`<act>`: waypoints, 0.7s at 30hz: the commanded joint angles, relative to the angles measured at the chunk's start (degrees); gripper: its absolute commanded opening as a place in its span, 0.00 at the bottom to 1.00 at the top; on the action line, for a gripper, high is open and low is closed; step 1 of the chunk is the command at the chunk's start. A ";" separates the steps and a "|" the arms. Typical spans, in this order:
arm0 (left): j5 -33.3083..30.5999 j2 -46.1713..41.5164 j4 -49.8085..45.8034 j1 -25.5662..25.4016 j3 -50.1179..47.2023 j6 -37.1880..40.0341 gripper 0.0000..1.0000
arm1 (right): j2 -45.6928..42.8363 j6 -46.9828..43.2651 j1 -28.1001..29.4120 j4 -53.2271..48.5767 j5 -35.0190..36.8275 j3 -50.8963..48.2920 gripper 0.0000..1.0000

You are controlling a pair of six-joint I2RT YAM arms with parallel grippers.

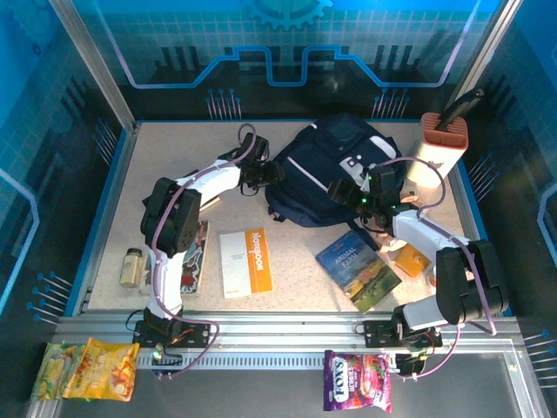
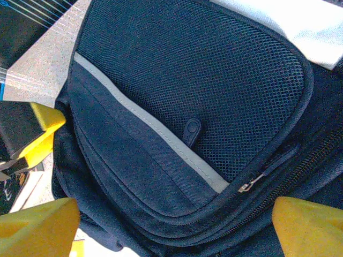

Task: Pack the student bag
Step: Unzip the student bag at the top-center of the table.

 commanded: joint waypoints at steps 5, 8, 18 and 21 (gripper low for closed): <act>-2.20 3.47 -6.30 -0.59 6.69 1.01 0.29 | 0.39 -0.16 0.89 -1.75 0.80 1.38 0.93; -3.60 1.82 -6.75 -0.54 7.42 1.81 0.11 | -0.27 -0.45 0.85 -2.47 1.70 1.57 0.93; -11.07 -16.42 -4.95 2.88 -2.04 2.66 0.00 | -0.95 0.23 0.68 -1.44 0.75 1.51 0.94; -14.66 -23.41 -3.99 4.83 -8.27 1.92 0.00 | 0.09 0.61 0.73 -0.12 -1.44 1.76 0.91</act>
